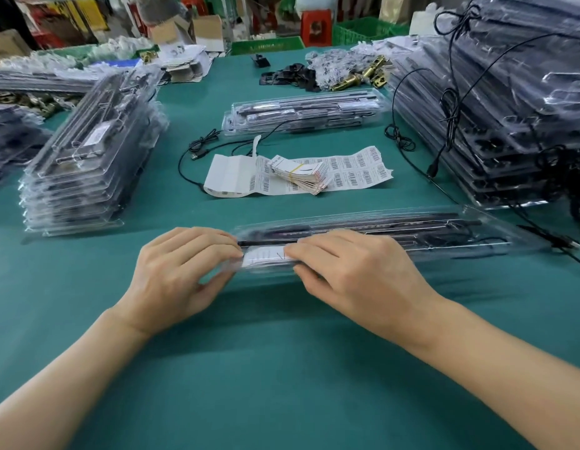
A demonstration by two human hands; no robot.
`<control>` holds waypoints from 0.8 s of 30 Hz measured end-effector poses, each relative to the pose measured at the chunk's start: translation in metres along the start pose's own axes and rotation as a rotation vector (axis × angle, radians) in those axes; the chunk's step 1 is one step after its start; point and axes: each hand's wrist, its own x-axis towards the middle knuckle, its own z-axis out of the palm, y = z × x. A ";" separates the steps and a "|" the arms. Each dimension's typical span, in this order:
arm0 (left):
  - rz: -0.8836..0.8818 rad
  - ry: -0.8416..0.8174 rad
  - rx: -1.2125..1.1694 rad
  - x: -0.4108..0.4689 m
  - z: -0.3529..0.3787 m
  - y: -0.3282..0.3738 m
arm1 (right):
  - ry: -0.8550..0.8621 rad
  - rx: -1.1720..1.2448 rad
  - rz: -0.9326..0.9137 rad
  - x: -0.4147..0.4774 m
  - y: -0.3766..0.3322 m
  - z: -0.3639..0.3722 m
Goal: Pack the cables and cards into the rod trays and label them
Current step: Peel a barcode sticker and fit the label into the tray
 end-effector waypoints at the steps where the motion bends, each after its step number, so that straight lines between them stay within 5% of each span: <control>1: -0.020 0.009 -0.016 0.001 -0.001 0.002 | 0.003 0.010 0.010 0.001 0.000 -0.003; 12: -0.316 0.110 -0.249 0.013 -0.014 0.036 | -0.002 0.133 0.054 0.012 0.011 -0.024; 24: -0.219 0.094 -0.130 0.027 -0.014 0.057 | 0.200 -0.093 -0.112 0.003 0.009 -0.004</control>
